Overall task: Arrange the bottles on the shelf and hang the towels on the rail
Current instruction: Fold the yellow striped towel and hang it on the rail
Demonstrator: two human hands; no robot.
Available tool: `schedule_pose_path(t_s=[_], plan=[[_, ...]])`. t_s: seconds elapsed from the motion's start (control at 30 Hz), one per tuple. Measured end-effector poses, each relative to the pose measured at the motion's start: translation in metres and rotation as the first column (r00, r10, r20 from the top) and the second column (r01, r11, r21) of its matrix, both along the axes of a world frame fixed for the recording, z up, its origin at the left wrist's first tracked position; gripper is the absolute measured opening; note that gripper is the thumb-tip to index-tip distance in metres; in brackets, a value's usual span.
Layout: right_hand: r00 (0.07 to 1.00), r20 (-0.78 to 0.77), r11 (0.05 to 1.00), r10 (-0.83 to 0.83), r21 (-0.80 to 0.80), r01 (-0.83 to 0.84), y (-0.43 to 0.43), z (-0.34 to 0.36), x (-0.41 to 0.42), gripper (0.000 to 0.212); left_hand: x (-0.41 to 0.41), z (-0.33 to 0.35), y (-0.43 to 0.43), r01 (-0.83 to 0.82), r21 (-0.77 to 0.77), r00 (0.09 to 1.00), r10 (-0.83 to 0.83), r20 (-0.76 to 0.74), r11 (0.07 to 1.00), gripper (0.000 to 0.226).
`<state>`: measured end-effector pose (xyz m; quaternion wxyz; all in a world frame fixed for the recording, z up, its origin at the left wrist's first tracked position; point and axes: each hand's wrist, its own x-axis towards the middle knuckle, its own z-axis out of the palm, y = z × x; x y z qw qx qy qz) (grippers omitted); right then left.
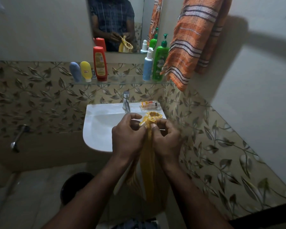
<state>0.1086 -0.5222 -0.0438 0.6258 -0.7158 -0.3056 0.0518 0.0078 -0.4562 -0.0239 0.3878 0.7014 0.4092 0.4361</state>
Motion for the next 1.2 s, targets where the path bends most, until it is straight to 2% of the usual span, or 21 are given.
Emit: schedule_pose_path(t_s=[0.13, 0.23, 0.4, 0.53, 0.73, 0.9, 1.2], plan=[[1.000, 0.014, 0.999, -0.019, 0.028, 0.019, -0.002, 0.004, -0.001, 0.007, 0.002, -0.002, -0.005, -0.032, -0.067, 0.995, 0.039, 0.093, 0.997, 0.029], [0.998, 0.054, 0.999, -0.014, 0.035, 0.012, -0.002, 0.003, -0.001, 0.010, 0.003, -0.003, -0.008, -0.048, -0.056, 0.990, 0.055, 0.131, 0.997, 0.030], [0.991, 0.130, 0.996, 0.043, 0.067, -0.052, -0.006, 0.001, -0.001, 0.011, 0.004, -0.004, -0.006, -0.099, -0.079, 0.987, 0.108, 0.121, 0.992, 0.032], [0.989, 0.148, 0.995, 0.012, 0.094, -0.026, -0.007, -0.002, -0.003, 0.017, 0.005, -0.007, -0.008, -0.090, -0.101, 0.987, 0.102, 0.125, 0.991, 0.028], [0.970, 0.241, 0.988, -0.036, 0.155, -0.002, -0.009, -0.013, -0.004, 0.009, 0.006, -0.004, -0.011, -0.105, -0.120, 0.984, 0.121, 0.131, 0.987, 0.026], [0.961, 0.272, 0.987, -0.053, 0.161, 0.009, -0.012, -0.017, -0.003, 0.011, 0.006, -0.003, -0.014, -0.053, -0.156, 0.986, 0.077, 0.151, 0.986, 0.022], [0.940, 0.336, 0.987, -0.064, 0.163, 0.009, -0.016, -0.017, -0.006, 0.010, 0.006, -0.001, -0.019, -0.032, -0.112, 0.989, 0.047, 0.137, 0.993, 0.016]])
